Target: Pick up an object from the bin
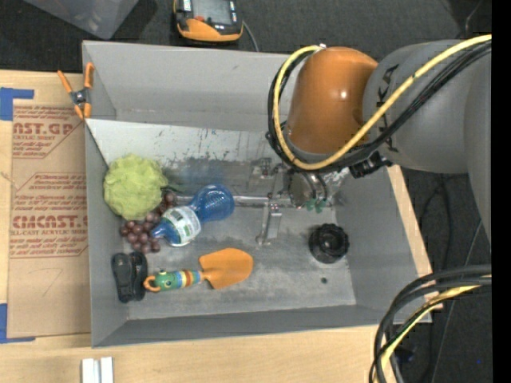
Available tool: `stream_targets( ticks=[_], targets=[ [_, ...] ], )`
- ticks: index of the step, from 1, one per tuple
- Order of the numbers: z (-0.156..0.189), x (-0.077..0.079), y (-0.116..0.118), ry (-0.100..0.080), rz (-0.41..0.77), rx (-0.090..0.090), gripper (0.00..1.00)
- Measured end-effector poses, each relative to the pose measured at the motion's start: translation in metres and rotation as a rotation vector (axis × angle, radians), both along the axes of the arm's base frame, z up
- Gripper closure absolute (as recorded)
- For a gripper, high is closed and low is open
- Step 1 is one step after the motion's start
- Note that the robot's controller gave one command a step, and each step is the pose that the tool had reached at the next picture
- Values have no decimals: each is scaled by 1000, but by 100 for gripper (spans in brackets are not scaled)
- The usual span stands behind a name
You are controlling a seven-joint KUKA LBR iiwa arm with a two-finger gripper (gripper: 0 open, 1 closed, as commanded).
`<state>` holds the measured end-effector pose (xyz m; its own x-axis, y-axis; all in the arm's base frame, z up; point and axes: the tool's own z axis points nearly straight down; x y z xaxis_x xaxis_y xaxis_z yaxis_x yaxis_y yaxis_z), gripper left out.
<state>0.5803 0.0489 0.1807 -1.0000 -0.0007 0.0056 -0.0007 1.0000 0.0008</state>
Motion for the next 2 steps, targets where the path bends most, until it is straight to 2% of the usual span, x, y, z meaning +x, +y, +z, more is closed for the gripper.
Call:
stream_targets(
  ticks=[1, 2],
  targets=[
    [4, 2, 0, -8, -1, 0, 0],
    [-114, -68, 70, 0, 163, 1, 0]
  ],
)
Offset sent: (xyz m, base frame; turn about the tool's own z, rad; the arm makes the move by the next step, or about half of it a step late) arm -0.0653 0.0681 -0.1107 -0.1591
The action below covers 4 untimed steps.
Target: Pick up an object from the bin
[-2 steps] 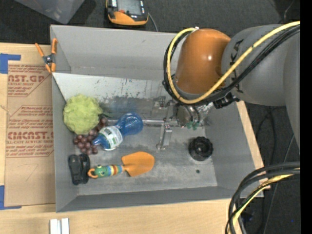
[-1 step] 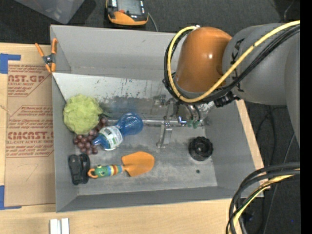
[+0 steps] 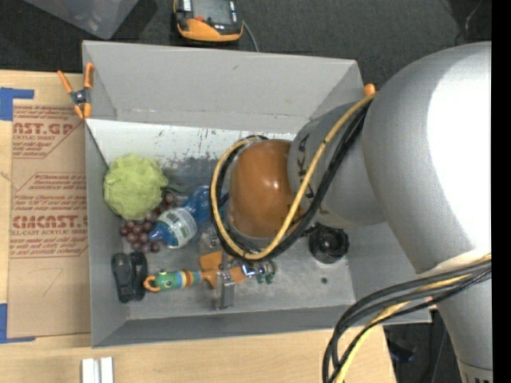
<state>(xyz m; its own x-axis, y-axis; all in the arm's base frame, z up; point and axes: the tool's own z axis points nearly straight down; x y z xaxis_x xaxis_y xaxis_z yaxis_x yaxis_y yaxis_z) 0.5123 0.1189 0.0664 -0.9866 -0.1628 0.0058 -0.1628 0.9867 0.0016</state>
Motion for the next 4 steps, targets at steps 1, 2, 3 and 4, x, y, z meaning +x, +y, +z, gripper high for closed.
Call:
stream_targets(
  ticks=[1, 2, 3, 4],
  targets=[
    [50, 20, 1, -22, 199, -1, 0],
    [9, 2, 0, 2, 8, 1, 0],
    [5, 0, -9, -18, 94, 1, 0],
    [5, -8, -11, -6, 44, 3, 100]
  ],
)
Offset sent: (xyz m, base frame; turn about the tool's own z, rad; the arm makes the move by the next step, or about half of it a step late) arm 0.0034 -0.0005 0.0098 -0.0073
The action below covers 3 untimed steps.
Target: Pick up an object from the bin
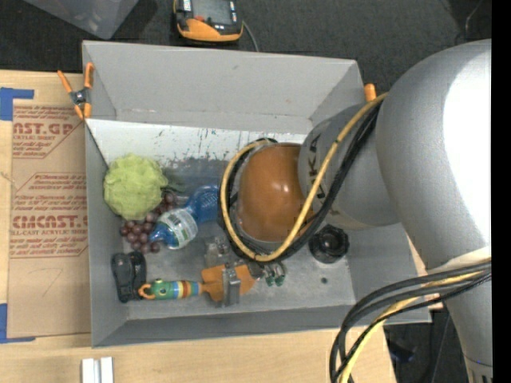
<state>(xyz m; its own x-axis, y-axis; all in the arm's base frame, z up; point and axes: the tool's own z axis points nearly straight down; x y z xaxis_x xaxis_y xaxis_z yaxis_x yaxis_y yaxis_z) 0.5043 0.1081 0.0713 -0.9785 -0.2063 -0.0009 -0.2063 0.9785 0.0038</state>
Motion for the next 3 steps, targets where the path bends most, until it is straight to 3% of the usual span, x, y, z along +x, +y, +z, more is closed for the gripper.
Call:
stream_targets(
  ticks=[1, 3],
  targets=[
    [0, 0, 0, 0, 0, 0, 100],
    [49, -3, 0, 10, 0, -3, 100]
  ],
)
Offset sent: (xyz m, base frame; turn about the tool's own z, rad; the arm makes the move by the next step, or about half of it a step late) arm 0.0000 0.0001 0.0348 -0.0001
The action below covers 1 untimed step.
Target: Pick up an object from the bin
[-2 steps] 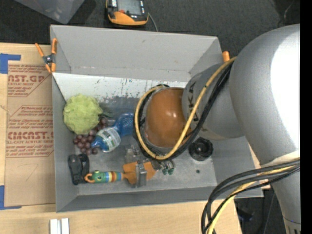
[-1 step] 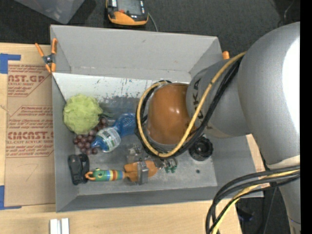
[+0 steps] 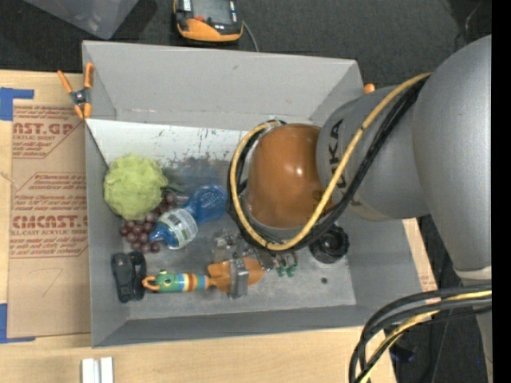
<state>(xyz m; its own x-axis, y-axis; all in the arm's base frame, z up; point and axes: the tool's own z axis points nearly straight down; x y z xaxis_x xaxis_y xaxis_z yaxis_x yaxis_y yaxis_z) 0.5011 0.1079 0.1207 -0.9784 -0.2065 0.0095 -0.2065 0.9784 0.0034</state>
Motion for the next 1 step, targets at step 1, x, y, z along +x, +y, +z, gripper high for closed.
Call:
stream_targets(
  ticks=[1],
  targets=[
    [34, 0, 0, 0, 0, 0, 100]
  ],
)
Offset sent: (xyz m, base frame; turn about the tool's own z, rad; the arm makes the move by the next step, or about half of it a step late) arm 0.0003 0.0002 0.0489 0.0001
